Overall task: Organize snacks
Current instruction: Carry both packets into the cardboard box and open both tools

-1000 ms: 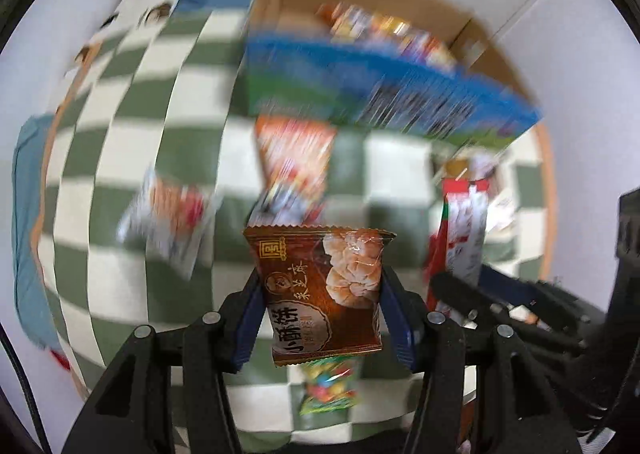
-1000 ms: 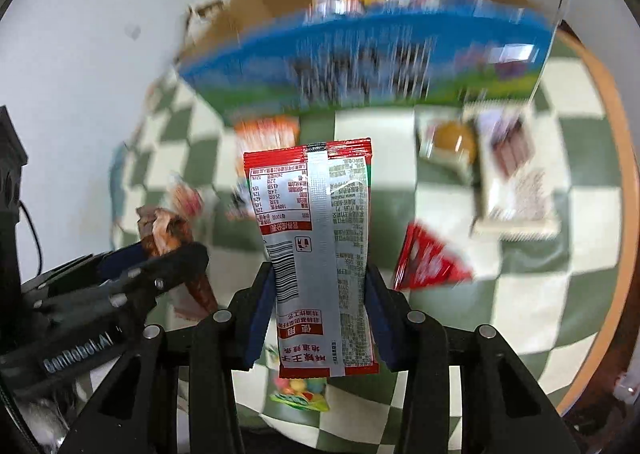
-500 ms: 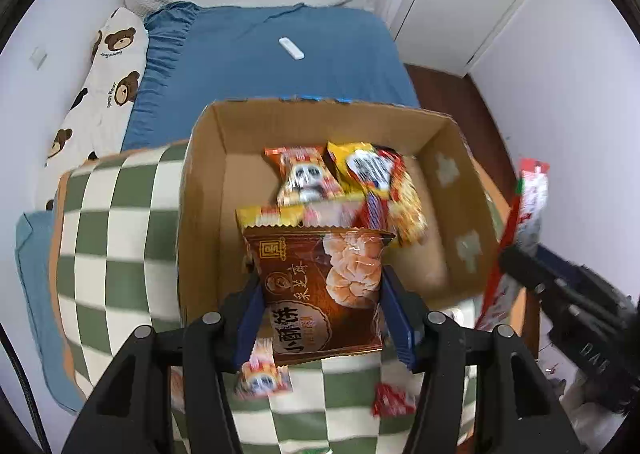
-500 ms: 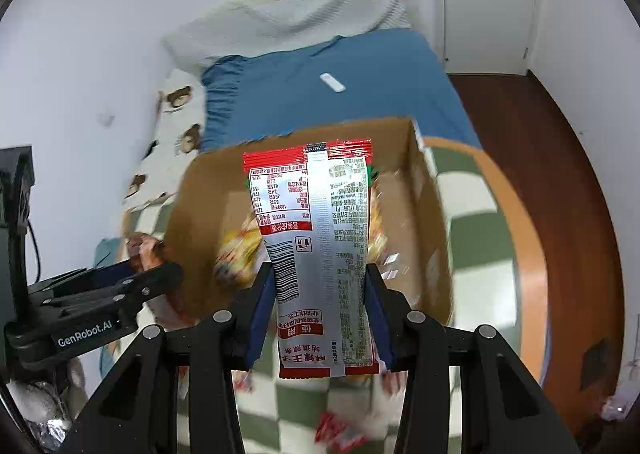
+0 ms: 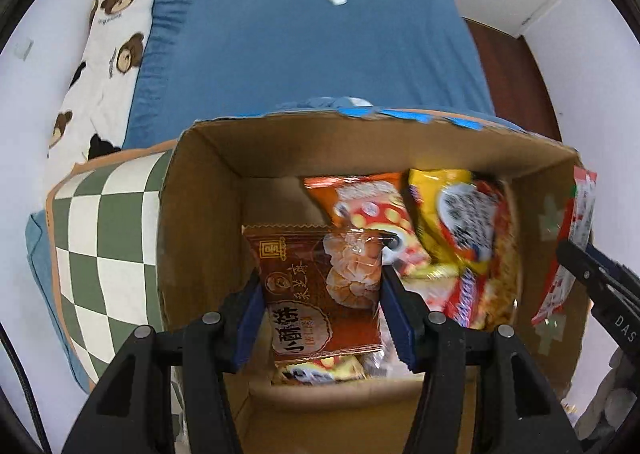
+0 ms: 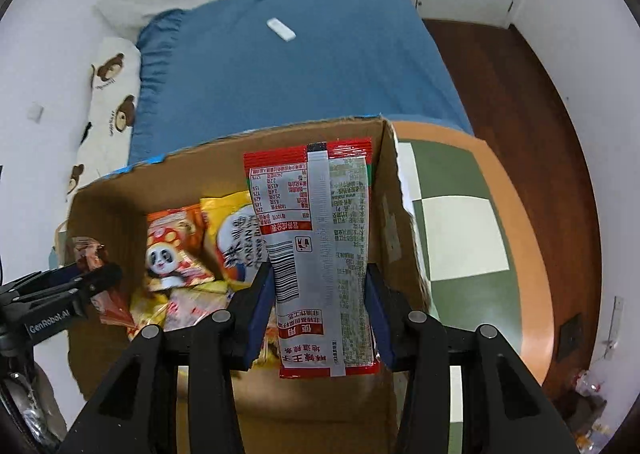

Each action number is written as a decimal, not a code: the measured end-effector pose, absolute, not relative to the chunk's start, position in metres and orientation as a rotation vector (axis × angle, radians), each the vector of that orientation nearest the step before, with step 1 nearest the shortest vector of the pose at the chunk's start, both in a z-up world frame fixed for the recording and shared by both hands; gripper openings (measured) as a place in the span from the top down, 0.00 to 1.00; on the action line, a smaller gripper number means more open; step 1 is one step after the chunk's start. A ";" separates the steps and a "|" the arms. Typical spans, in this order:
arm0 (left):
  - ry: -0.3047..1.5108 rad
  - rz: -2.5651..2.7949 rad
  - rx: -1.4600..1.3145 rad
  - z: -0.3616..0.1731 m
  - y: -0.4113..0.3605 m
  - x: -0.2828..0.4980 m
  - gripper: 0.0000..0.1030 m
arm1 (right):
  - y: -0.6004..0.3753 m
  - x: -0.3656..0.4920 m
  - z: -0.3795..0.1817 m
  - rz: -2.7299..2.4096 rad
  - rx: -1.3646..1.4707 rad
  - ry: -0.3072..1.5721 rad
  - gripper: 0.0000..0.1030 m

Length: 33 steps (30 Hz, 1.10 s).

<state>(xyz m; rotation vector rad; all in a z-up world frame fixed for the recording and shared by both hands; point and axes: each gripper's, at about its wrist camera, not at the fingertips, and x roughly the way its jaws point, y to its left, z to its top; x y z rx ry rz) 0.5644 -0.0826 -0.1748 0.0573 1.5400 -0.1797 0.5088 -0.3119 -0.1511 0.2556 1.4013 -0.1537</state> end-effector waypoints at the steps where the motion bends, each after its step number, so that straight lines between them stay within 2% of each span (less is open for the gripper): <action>1: 1.548 -0.172 0.043 -0.179 -0.079 0.569 0.45 | -0.312 0.506 -0.155 -0.156 0.253 1.417 0.47; 2: 1.552 -0.172 0.025 -0.182 -0.077 0.572 0.33 | -0.311 0.509 -0.161 -0.155 0.252 1.435 0.33; 3: 1.552 -0.171 0.017 -0.184 -0.076 0.574 0.25 | -0.310 0.511 -0.166 -0.157 0.248 1.451 0.26; 4: 1.552 -0.170 0.012 -0.186 -0.075 0.576 0.10 | -0.310 0.513 -0.169 -0.150 0.252 1.457 0.21; 5: 1.553 -0.168 0.009 -0.187 -0.074 0.578 0.08 | -0.308 0.515 -0.172 -0.151 0.246 1.463 0.18; 8: 1.555 -0.167 0.007 -0.189 -0.074 0.577 0.07 | -0.301 0.517 -0.175 -0.139 0.230 1.473 0.12; 21: 1.501 -0.181 -0.030 -0.171 -0.069 0.526 0.07 | -0.281 0.479 -0.164 -0.111 0.205 1.463 0.12; 33: 1.269 -0.210 0.043 -0.107 -0.071 0.446 0.07 | -0.267 0.404 -0.115 -0.092 0.159 1.299 0.12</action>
